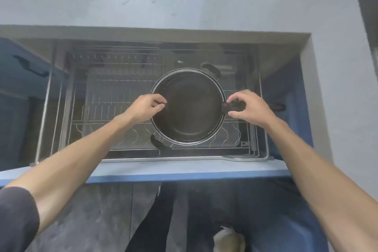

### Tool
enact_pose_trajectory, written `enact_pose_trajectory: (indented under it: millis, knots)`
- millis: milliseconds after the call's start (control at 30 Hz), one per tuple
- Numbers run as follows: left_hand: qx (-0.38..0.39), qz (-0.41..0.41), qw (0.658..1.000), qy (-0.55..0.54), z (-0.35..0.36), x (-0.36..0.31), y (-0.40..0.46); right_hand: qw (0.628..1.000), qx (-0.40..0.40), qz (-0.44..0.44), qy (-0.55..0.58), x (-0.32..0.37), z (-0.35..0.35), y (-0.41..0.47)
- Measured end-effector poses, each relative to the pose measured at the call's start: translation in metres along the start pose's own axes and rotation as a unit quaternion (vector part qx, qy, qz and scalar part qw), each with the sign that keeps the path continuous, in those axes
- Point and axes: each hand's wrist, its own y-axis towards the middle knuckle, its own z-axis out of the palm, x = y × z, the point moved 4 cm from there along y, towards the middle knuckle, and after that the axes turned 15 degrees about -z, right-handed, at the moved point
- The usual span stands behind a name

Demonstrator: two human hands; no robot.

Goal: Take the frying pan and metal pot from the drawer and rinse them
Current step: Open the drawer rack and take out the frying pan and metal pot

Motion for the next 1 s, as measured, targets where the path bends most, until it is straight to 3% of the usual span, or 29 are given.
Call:
enact_pose_trajectory:
  millis: [100,233,333,433,667,800,1000]
  knots:
    - [-0.003,0.006,0.999,0.033,0.019,0.008,0.024,0.991,0.093,-0.014,-0.091,-0.023,0.018,0.024]
    - [-0.034,-0.05,0.998,-0.002,0.03,0.016,0.037,0.983,0.103,-0.043,-0.147,-0.035,0.024,0.041]
    - [-0.054,-0.082,0.995,-0.032,0.033,0.02,0.035,0.986,0.101,-0.04,-0.129,-0.038,0.02,0.046]
    - [-0.052,-0.072,0.996,-0.023,0.032,0.02,0.028,0.988,0.102,-0.037,-0.113,-0.036,0.018,0.045]
    - [-0.135,-0.054,0.989,-0.006,0.001,0.022,0.009,0.996,0.068,0.002,-0.049,-0.027,-0.006,0.017]
    - [-0.116,-0.015,0.989,-0.094,-0.029,0.01,-0.016,0.999,0.043,0.007,-0.005,-0.008,-0.024,-0.007]
    - [-0.083,0.006,0.989,-0.119,-0.091,-0.013,-0.097,0.997,0.049,0.011,0.051,0.033,-0.052,-0.044]
